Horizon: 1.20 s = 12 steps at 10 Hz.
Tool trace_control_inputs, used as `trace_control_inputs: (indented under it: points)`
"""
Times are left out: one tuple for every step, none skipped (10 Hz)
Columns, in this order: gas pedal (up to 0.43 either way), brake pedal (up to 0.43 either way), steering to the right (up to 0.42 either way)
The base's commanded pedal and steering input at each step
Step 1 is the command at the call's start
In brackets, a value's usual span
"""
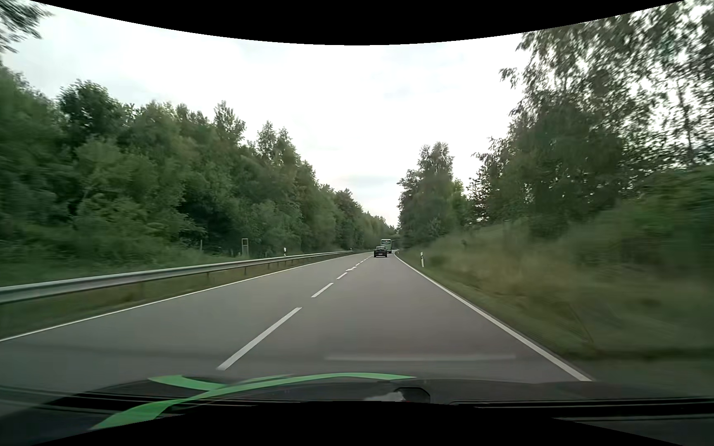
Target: Follow the waypoints while adhering to traffic rules and regulations
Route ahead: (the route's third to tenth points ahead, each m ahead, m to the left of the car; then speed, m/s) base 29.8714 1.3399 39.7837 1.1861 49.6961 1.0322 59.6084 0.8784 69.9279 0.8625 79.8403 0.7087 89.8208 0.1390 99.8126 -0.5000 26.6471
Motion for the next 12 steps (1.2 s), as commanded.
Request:
trace_control_inputs:
  points:
    - [0.209,0.000,0.002]
    - [0.209,0.000,0.002]
    - [0.209,0.000,0.002]
    - [0.169,0.000,0.002]
    - [0.157,0.000,0.002]
    - [0.157,0.000,0.002]
    - [0.138,0.000,0.002]
    - [0.130,0.000,0.002]
    - [0.130,0.000,0.001]
    - [0.130,0.000,0.002]
    - [0.110,0.000,0.002]
    - [0.028,0.000,0.001]
